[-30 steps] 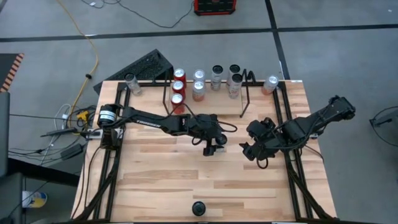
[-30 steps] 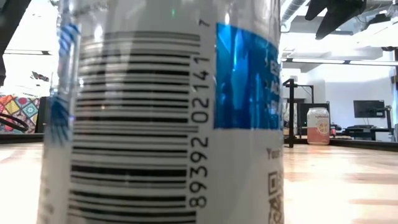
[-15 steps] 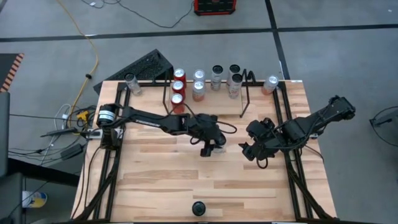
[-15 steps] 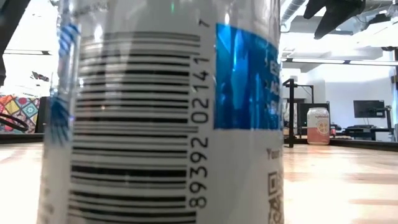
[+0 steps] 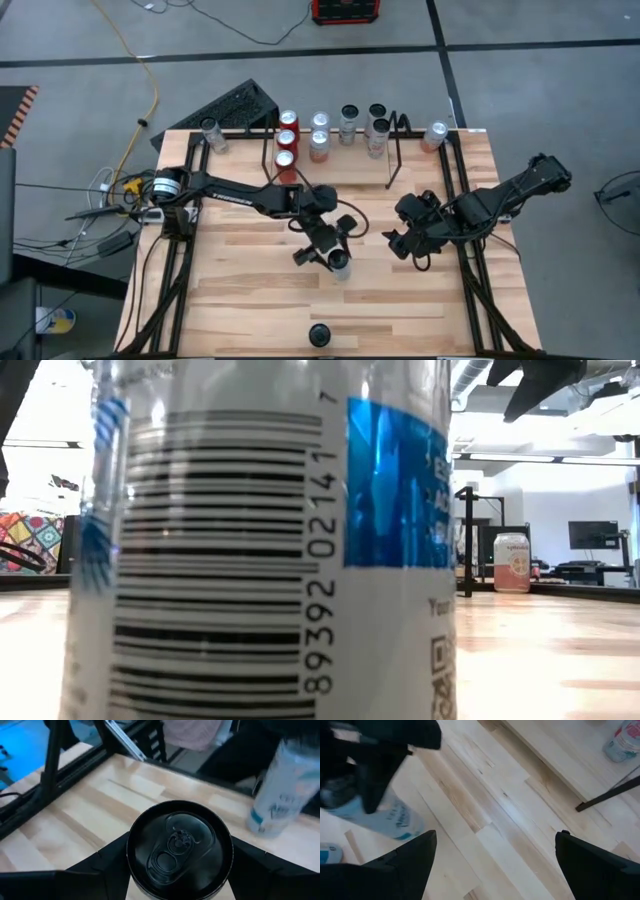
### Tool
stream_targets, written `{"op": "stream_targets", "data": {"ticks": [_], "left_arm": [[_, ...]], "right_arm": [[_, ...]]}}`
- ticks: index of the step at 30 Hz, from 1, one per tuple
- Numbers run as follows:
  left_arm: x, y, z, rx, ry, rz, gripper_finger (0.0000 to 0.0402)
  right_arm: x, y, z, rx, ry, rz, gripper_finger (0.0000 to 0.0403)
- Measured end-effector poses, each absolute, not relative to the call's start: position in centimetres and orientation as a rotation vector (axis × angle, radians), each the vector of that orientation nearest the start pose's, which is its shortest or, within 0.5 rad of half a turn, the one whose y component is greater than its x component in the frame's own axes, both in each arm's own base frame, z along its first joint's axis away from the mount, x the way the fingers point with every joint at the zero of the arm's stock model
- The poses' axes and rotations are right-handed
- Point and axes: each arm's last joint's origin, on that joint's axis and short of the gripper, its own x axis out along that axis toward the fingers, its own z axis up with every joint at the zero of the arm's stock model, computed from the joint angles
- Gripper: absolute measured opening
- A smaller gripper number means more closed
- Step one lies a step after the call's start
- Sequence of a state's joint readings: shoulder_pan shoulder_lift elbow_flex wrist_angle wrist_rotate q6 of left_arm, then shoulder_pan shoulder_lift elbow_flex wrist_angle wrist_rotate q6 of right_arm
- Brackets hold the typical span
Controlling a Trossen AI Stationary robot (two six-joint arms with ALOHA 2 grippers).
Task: Place canned beverage on shelf
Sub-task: Put the top white blue soda can on the shelf aligned with the other white blue soda can
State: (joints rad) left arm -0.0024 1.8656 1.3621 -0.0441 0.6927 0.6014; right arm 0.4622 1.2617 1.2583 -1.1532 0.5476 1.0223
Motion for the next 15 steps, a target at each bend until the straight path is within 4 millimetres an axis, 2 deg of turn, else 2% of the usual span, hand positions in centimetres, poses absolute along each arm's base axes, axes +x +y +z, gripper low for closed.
{"op": "stream_targets", "data": {"ticks": [6, 15], "left_arm": [[41.4, -2.8, 23.8, 0.496, 0.296, -0.863, 0.0244], [40.7, -3.0, 23.0, 0.434, 0.411, -0.899, 0.0246]], "right_arm": [[20.9, 8.7, 33.1, 0.397, 0.811, -0.54, 0.0384], [20.9, 8.7, 33.1, 0.395, 0.809, -0.537, 0.0384]]}}
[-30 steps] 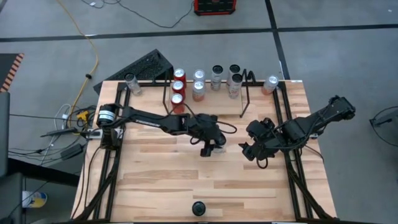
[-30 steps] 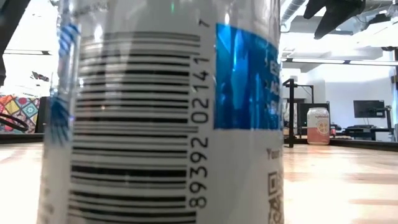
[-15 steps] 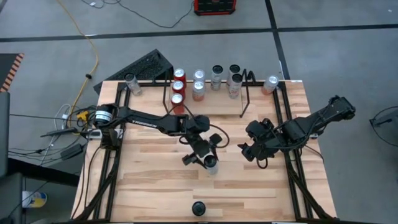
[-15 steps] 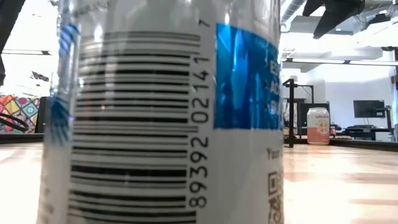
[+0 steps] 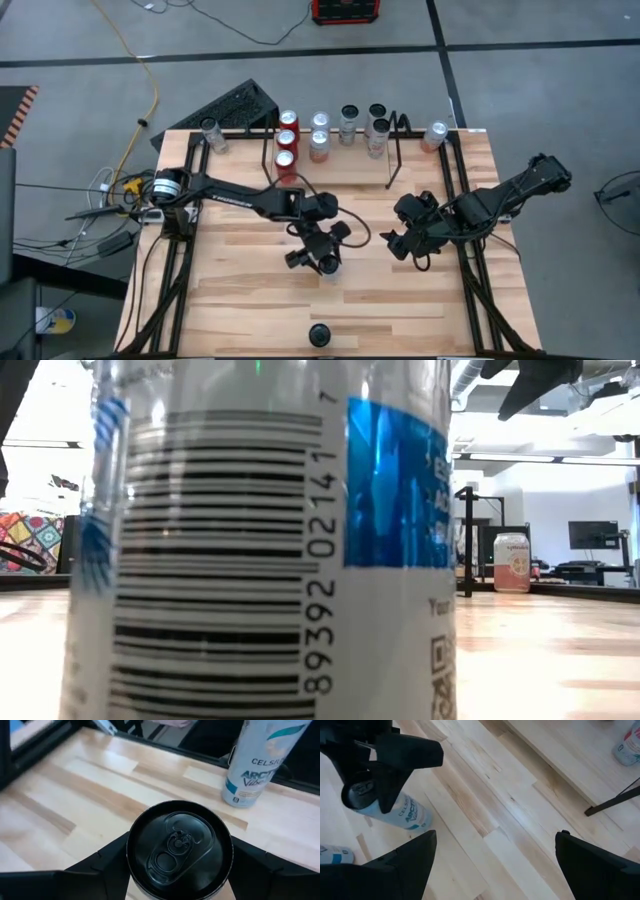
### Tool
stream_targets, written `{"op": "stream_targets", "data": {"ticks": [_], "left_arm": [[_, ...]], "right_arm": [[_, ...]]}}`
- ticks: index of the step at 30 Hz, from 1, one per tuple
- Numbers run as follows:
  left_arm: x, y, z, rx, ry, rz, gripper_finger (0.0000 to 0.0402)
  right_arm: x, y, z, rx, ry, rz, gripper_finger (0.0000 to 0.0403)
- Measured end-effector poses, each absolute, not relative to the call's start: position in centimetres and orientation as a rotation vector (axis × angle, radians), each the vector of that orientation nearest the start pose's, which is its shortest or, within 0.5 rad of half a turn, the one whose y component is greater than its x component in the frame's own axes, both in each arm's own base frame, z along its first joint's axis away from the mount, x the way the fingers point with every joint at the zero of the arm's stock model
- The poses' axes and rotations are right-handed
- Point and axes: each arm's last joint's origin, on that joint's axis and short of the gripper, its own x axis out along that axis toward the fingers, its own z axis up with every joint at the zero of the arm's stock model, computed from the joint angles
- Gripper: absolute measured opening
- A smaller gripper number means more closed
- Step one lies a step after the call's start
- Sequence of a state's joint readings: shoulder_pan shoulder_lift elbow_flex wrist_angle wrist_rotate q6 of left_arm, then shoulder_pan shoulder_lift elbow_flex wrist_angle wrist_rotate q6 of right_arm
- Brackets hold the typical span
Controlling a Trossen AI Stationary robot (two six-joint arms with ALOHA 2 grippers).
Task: Place canned beverage on shelf
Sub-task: Put the top white blue soda can on the shelf aligned with the other white blue soda can
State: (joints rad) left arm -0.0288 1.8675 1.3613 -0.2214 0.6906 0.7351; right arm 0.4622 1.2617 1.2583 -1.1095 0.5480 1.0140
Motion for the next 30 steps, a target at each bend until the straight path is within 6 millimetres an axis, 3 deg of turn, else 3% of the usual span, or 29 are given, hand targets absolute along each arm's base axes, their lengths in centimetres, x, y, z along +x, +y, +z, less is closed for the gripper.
{"op": "stream_targets", "data": {"ticks": [10, 17, 30], "left_arm": [[40.8, -3.7, 22.9, 0.435, 0.51, -0.747, 0.0299], [40.8, -4.7, 22.9, 0.479, 0.549, -0.672, 0.0305], [41.5, -5.5, 27.0, 0.408, 0.618, -0.517, 0.0307]], "right_arm": [[20.9, 8.7, 33.1, 0.393, 0.809, -0.536, 0.0384], [20.9, 8.7, 33.1, 0.393, 0.81, -0.536, 0.0384], [20.9, 8.7, 33.1, 0.369, 0.816, -0.526, 0.0384]]}}
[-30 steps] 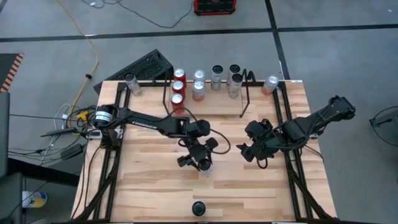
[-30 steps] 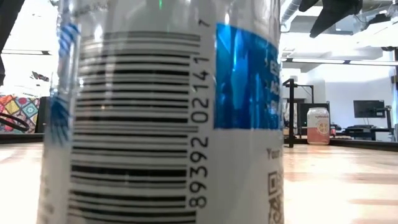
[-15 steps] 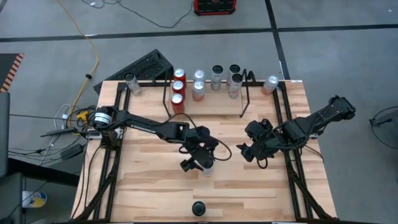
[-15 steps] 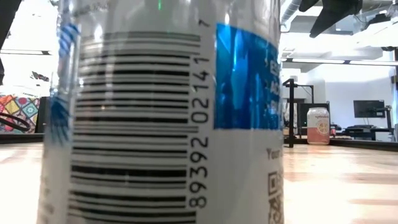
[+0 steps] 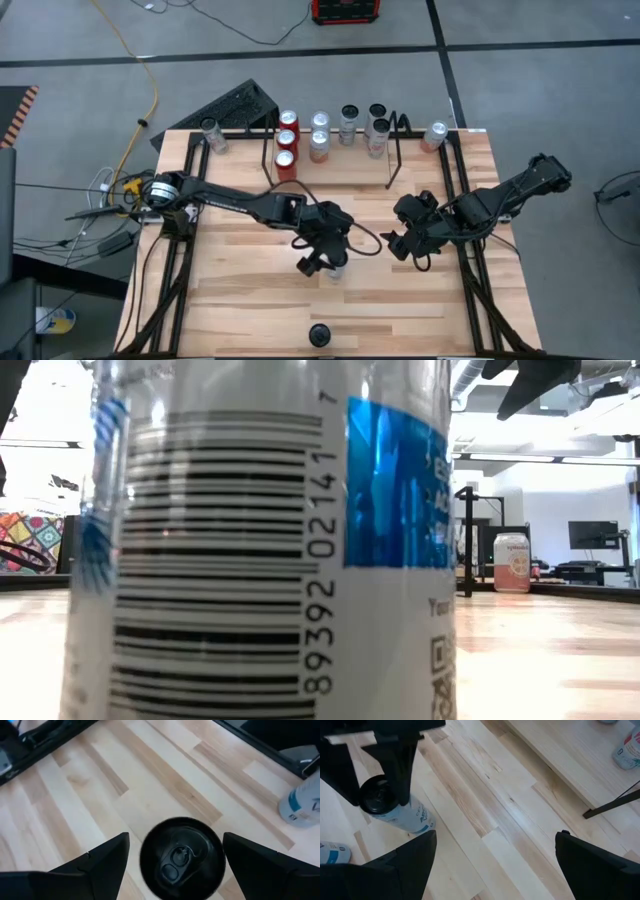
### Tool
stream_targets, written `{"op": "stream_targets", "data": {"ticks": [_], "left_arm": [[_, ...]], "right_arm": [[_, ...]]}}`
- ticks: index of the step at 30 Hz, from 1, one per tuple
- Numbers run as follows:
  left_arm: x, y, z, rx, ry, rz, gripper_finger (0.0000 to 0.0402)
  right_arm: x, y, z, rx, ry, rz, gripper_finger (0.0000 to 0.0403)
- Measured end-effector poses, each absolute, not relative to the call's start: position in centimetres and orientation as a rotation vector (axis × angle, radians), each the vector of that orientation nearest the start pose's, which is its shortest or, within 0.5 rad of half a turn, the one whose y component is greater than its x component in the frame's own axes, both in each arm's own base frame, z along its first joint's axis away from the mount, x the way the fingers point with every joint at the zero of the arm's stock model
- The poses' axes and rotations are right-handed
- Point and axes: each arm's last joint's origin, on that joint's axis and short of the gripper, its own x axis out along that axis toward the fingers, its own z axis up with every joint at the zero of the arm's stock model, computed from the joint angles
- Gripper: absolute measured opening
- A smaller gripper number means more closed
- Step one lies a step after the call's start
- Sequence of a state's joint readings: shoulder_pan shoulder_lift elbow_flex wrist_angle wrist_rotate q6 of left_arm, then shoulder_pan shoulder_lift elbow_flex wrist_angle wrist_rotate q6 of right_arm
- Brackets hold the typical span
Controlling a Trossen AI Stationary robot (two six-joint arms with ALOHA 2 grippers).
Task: Place canned beverage on shelf
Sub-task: Put the top white blue soda can on the shelf aligned with the other white blue soda can
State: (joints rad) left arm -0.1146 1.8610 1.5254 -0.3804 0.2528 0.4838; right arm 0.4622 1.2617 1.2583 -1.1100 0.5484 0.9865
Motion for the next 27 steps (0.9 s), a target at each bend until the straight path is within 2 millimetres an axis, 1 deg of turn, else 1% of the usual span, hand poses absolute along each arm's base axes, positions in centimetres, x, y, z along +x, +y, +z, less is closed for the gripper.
{"op": "stream_targets", "data": {"ticks": [6, 8, 10, 13, 16, 19, 21, 24, 27], "left_arm": [[41.7, -5.7, 29.2, 0.264, 0.62, -0.531, 0.0307], [41.7, -5.8, 29.7, 0.216, 0.62, -0.524, 0.0307], [41.7, -5.9, 29.8, 0.164, 0.646, -0.445, 0.0307], [41.8, -6.1, 30.2, 0.054, 0.673, -0.278, 0.0307], [41.7, -7.1, 30.3, -0.023, 0.672, -0.148, 0.0307], [41.3, -9.0, 30.2, -0.028, 0.665, -0.017, 0.0307], [41.0, -10.0, 30.3, -0.002, 0.647, 0.056, 0.0307], [40.7, -10.9, 30.3, 0.003, 0.623, 0.169, 0.0307], [40.5, -11.2, 30.4, -0.048, 0.596, 0.245, 0.0307]], "right_arm": [[20.9, 8.7, 33.1, 0.368, 0.816, -0.526, 0.0384], [20.9, 8.7, 33.1, 0.368, 0.816, -0.526, 0.0384], [20.9, 8.7, 33.1, 0.368, 0.816, -0.526, 0.0384], [20.9, 8.7, 33.1, 0.368, 0.816, -0.526, 0.0384], [20.9, 8.7, 33.1, 0.366, 0.817, -0.525, 0.0384], [20.9, 8.7, 33.1, 0.347, 0.821, -0.516, 0.0384], [20.9, 8.7, 33.1, 0.337, 0.824, -0.511, 0.0384], [20.9, 8.7, 33.1, 0.33, 0.826, -0.508, 0.0384], [20.9, 8.7, 33.1, 0.328, 0.826, -0.506, 0.0384]]}}
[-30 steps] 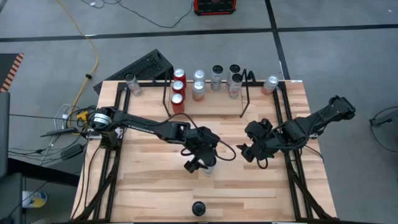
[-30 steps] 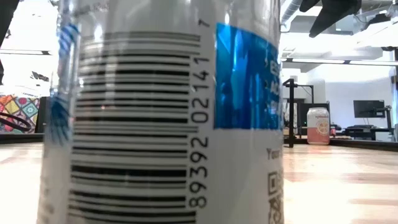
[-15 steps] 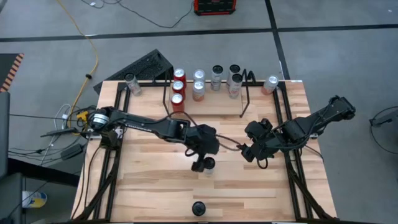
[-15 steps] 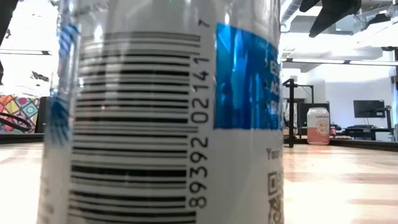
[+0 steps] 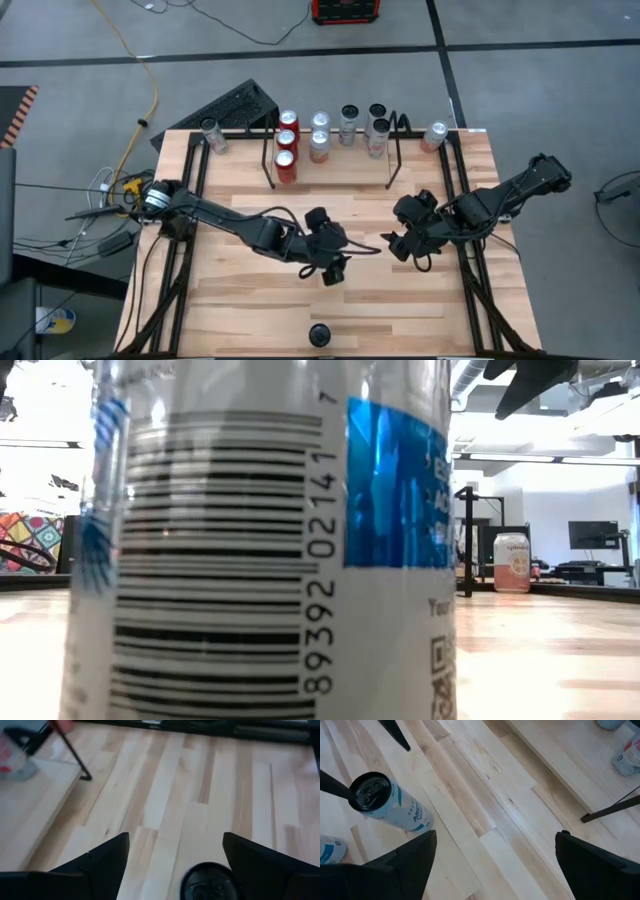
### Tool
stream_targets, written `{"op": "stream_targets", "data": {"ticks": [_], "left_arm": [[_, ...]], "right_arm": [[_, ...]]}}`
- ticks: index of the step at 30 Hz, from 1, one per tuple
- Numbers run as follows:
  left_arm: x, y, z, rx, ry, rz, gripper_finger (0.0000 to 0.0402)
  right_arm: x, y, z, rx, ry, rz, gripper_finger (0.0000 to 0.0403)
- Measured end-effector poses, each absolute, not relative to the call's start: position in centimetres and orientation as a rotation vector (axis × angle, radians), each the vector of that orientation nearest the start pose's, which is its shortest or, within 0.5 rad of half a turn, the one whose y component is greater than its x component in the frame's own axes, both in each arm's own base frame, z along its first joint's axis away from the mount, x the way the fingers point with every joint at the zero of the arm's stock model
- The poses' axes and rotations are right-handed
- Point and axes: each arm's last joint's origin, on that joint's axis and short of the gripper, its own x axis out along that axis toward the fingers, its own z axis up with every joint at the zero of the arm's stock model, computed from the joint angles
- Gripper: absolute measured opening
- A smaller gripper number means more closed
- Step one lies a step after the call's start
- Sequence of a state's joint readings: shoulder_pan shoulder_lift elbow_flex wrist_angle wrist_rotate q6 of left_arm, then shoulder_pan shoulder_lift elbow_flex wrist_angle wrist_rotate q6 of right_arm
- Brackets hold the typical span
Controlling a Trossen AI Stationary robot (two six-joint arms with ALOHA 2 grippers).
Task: Place canned beverage on shelf
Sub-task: Put the top white blue soda can on the shelf aligned with the other white blue soda can
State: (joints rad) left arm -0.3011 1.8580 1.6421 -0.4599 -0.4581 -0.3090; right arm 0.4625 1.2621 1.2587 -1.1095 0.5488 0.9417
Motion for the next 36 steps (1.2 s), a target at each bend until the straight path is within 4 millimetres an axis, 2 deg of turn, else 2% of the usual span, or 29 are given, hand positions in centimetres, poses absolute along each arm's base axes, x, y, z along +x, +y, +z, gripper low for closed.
{"op": "stream_targets", "data": {"ticks": [4, 8, 13, 18, 21, 27, 30, 36], "left_arm": [[40.3, -11.7, 30.5, -0.137, 0.559, 0.331, 0.0307], [39.8, -13.1, 30.1, -0.149, 0.55, 0.366, 0.0307], [38.9, -14.4, 29.1, -0.147, 0.526, 0.461, 0.0307], [38.5, -15.5, 27.6, -0.202, 0.512, 0.441, 0.0307], [38.2, -16.5, 26.7, -0.175, 0.462, 0.449, 0.0307], [37.6, -17.7, 26.9, -0.081, 0.377, 0.512, 0.0307], [37.6, -17.6, 26.9, -0.059, 0.366, 0.538, 0.0307], [39.2, -18.1, 24.4, -0.043, 0.405, 0.469, 0.0307]], "right_arm": [[20.9, 8.8, 33.1, 0.319, 0.829, -0.5, 0.0384], [20.7, 9.1, 33.1, 0.322, 0.847, -0.471, 0.0384], [20.6, 9.9, 33.2, 0.323, 0.838, -0.436, 0.0384], [20.8, 10.5, 33.4, 0.352, 0.8, -0.4, 0.0384], [21.0, 10.7, 33.5, 0.369, 0.778, -0.389, 0.0384], [21.1, 10.7, 33.6, 0.381, 0.764, -0.388, 0.0384], [21.1, 10.7, 33.6, 0.382, 0.762, -0.388, 0.0384], [21.2, 10.7, 33.6, 0.385, 0.759, -0.386, 0.0384]]}}
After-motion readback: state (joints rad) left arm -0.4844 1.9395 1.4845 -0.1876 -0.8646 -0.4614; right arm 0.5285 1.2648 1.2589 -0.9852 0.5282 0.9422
